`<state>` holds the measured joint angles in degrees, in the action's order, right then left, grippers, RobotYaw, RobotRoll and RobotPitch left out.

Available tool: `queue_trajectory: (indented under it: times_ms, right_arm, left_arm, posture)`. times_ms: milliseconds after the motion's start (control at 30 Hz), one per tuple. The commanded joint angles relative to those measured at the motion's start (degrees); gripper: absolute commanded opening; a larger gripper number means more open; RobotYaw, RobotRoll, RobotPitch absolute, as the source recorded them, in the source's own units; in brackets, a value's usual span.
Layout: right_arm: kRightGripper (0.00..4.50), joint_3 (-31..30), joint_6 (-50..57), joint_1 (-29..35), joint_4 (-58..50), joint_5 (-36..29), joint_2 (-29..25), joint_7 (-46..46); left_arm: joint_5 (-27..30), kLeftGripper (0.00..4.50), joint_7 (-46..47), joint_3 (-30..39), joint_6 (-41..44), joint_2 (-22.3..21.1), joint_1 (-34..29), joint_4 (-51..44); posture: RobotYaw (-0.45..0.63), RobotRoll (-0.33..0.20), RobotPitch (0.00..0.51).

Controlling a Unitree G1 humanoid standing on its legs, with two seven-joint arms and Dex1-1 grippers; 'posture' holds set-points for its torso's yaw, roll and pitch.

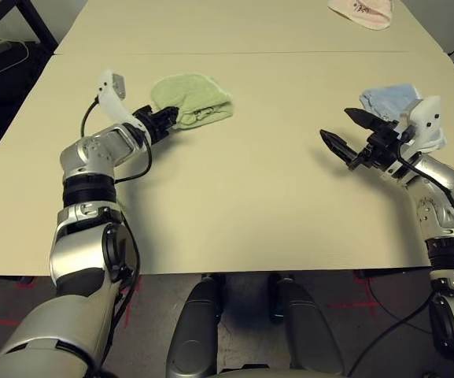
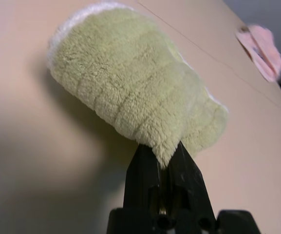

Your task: Fold the towel and set it aside.

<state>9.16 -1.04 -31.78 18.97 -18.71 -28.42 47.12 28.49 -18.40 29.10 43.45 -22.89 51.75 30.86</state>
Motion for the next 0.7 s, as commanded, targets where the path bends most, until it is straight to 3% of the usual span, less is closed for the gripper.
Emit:
queue_trajectory:
  times_ms: [33, 700]
  right_arm:
    - [4.50, -0.57, -0.21, 0.03, 1.11, 0.65, -0.31, 0.43]
    - [4.50, -1.28, -0.43, -0.95, 2.31, 0.66, -0.50, 0.83]
  left_arm:
    - [1.72, 0.02, 4.31, 2.35, -0.97, 1.04, -2.49, -4.58]
    - [6.47, 0.02, 23.30, 12.05, -2.74, 2.94, -13.63, -20.32]
  posture:
    - [0.10, 0.000, 0.204]
    - [0.11, 0.000, 0.206]
